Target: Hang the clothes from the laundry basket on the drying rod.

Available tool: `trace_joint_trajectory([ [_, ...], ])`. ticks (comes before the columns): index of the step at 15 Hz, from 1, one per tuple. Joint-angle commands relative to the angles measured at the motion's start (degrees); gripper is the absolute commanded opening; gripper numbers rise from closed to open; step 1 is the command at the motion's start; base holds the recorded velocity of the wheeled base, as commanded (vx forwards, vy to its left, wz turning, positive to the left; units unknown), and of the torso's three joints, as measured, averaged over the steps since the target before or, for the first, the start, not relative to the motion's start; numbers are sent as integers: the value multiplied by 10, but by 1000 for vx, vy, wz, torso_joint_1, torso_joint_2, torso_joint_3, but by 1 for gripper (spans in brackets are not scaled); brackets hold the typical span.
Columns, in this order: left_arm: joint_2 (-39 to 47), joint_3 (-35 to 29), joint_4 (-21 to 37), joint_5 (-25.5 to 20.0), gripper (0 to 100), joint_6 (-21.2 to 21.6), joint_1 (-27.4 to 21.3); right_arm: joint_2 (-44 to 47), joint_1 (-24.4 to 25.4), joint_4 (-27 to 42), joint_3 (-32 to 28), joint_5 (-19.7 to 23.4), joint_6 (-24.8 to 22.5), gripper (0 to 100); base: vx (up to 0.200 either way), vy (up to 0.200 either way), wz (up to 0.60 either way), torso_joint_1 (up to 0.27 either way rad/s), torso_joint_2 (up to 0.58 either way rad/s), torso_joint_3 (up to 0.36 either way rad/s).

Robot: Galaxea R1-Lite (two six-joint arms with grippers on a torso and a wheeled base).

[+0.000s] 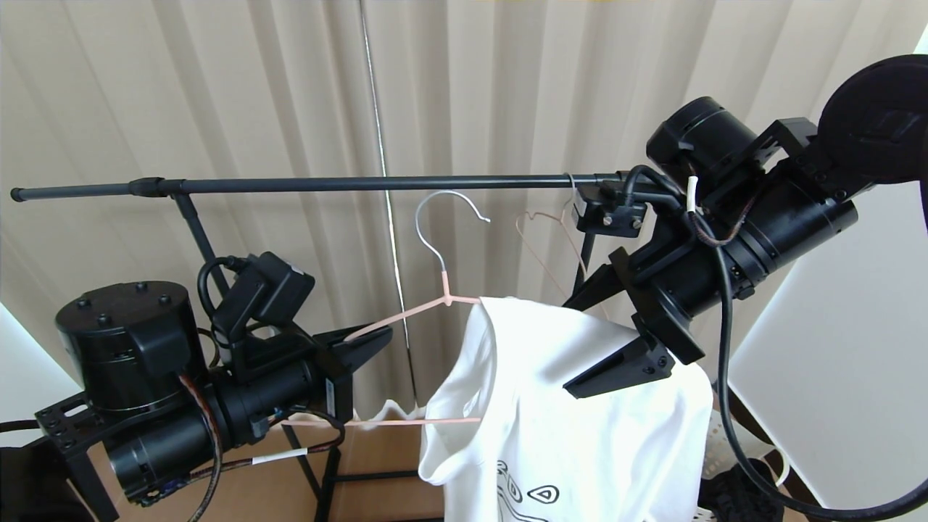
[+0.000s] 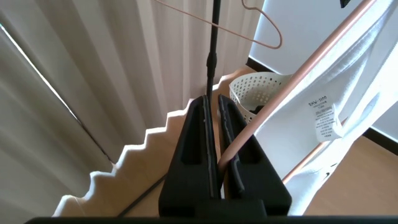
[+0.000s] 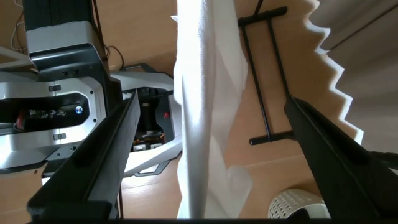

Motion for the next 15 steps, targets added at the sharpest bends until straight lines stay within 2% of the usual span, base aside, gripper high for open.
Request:
trace_joint_trajectory([
  [1, 0, -1, 0, 0, 0, 0, 0, 2, 1, -1, -2, 0, 0, 100, 0, 0, 0, 0, 0, 0],
  [8, -1, -1, 0, 1, 0, 0, 0, 3, 4, -2, -2, -1, 2, 100, 0, 0, 0, 0, 0, 0],
  [9, 0, -1, 0, 1, 0, 0, 0, 3, 4, -2, -2, -1, 2, 0, 0, 0, 0, 0, 0, 0],
  [15, 0, -3, 0, 2, 0, 0, 0, 3, 4, -2, 1, 0, 2, 0, 0, 0, 0, 0, 0, 0],
])
